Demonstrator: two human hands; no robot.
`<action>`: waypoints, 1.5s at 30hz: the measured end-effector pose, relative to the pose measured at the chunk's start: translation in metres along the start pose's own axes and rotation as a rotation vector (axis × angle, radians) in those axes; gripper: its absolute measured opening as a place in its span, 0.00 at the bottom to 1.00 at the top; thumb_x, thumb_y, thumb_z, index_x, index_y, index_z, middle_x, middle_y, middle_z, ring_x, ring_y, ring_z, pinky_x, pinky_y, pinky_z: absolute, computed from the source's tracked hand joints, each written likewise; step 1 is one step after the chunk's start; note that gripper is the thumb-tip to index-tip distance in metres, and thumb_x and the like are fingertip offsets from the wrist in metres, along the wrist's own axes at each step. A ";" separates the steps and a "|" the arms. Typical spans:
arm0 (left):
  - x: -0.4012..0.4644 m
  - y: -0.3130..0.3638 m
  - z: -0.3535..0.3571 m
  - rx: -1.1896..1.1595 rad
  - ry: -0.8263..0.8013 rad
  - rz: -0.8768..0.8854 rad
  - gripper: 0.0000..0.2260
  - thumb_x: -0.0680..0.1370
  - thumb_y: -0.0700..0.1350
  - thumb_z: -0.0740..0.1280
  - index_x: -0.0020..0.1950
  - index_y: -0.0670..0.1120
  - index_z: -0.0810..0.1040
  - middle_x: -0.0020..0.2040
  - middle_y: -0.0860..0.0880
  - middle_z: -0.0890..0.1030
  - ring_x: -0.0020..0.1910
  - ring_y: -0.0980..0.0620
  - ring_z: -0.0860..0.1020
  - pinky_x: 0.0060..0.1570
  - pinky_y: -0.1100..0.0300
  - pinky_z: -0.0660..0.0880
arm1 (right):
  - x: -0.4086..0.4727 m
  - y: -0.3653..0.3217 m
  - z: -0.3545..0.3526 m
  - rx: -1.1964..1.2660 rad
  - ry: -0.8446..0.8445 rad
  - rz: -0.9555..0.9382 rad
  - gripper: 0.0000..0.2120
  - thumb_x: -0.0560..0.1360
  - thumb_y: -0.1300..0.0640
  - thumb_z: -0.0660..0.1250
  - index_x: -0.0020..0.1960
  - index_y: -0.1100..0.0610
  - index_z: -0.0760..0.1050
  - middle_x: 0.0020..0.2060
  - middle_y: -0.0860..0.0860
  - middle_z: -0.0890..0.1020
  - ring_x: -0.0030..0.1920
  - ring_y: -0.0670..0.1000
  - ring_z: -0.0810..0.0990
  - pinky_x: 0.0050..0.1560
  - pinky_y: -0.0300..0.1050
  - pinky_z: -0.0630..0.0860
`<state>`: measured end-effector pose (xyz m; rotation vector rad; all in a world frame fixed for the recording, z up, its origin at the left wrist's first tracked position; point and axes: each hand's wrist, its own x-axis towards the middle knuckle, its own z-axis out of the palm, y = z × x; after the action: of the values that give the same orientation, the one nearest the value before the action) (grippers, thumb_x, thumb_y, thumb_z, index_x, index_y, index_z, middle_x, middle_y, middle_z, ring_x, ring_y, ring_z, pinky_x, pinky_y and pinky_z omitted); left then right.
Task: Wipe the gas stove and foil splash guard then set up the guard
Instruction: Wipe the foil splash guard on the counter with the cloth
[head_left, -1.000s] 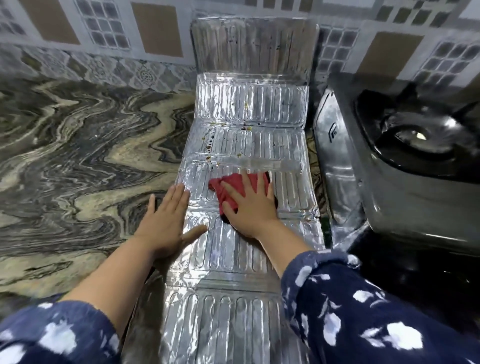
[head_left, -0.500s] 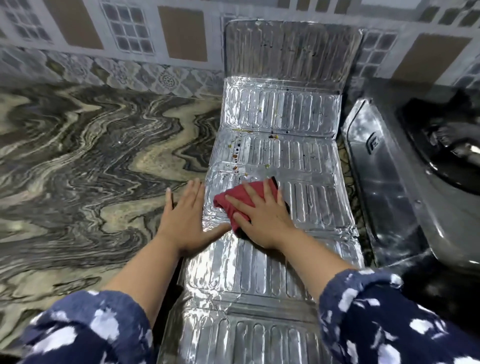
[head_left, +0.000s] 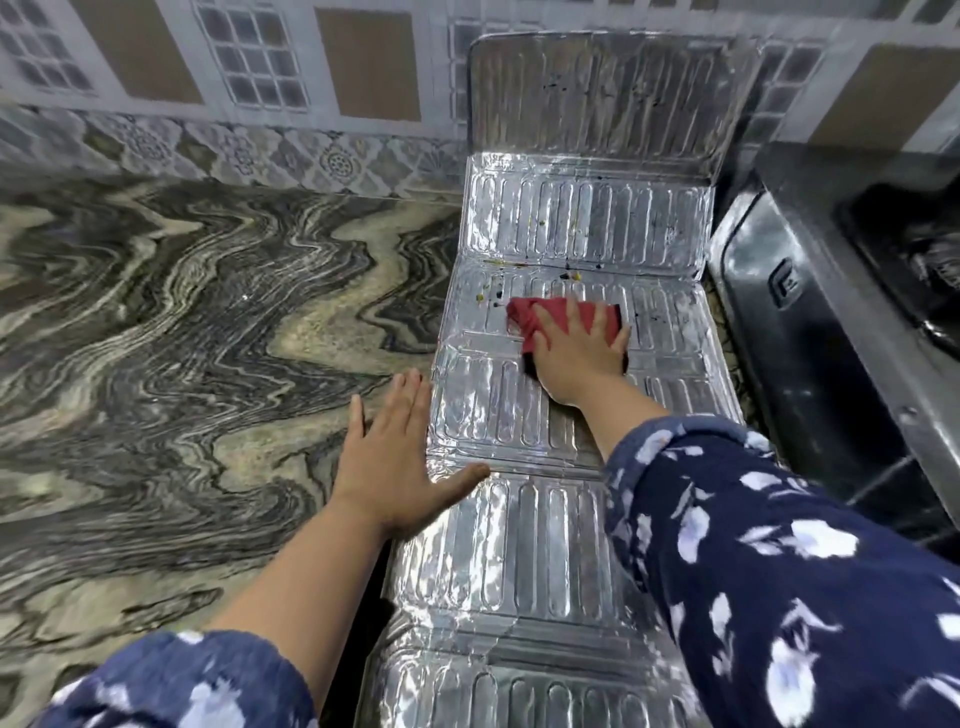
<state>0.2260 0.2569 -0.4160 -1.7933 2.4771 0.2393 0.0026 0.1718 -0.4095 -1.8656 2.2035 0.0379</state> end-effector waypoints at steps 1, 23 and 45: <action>0.000 -0.001 -0.001 0.004 -0.006 0.009 0.52 0.65 0.79 0.38 0.77 0.44 0.34 0.77 0.48 0.33 0.76 0.52 0.32 0.74 0.41 0.38 | -0.006 0.004 0.001 -0.002 0.002 0.009 0.25 0.80 0.43 0.40 0.77 0.41 0.42 0.78 0.51 0.39 0.75 0.63 0.34 0.70 0.70 0.33; 0.052 0.030 0.007 -0.062 0.070 0.025 0.38 0.75 0.67 0.38 0.78 0.45 0.39 0.78 0.49 0.37 0.77 0.53 0.35 0.74 0.40 0.38 | -0.084 0.027 0.021 0.018 0.086 -0.115 0.24 0.79 0.40 0.45 0.75 0.36 0.46 0.78 0.48 0.44 0.77 0.57 0.36 0.74 0.61 0.32; 0.054 0.025 0.014 -0.114 0.173 0.092 0.40 0.72 0.66 0.36 0.79 0.44 0.43 0.79 0.49 0.41 0.78 0.53 0.39 0.76 0.50 0.38 | 0.045 0.027 -0.014 -0.055 0.008 0.062 0.28 0.79 0.38 0.43 0.77 0.42 0.41 0.78 0.53 0.40 0.75 0.66 0.36 0.73 0.65 0.35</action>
<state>0.1846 0.2162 -0.4363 -1.8160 2.7213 0.2456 -0.0323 0.1300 -0.4089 -1.8277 2.2870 0.1035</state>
